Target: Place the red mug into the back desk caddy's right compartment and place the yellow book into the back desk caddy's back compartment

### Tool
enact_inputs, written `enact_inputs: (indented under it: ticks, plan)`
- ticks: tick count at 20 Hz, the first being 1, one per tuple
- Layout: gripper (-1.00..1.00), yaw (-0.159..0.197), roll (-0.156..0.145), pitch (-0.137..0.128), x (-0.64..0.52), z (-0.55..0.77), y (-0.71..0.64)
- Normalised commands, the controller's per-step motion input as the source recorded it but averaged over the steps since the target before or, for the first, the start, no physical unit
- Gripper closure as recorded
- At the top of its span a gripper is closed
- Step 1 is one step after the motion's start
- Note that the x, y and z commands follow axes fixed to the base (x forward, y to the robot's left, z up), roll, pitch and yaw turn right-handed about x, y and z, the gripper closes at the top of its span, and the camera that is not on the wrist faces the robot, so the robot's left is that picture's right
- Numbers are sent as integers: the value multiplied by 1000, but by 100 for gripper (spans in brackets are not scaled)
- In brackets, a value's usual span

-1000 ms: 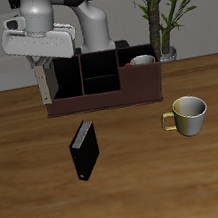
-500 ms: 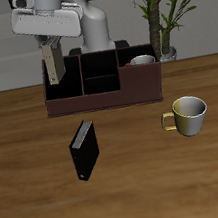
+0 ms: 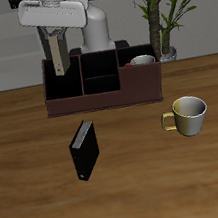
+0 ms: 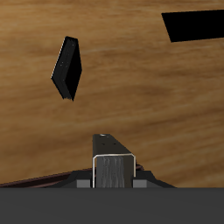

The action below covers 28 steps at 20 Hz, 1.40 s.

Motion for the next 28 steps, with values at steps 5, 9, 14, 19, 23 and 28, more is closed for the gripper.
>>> enact_inputs:
  ticks: [5,9,14,19,23,28]
  plan:
    - [100,35,12,1,-219,47,20]
    - [100,37,10,11,-189,45,5]
    - [100,89,9,-5,-126,-11,161]
    - [100,85,34,4,-89,-60,244]
    - [100,64,1,13,-117,-56,-4]
    - [100,9,-53,-11,-136,48,-125]
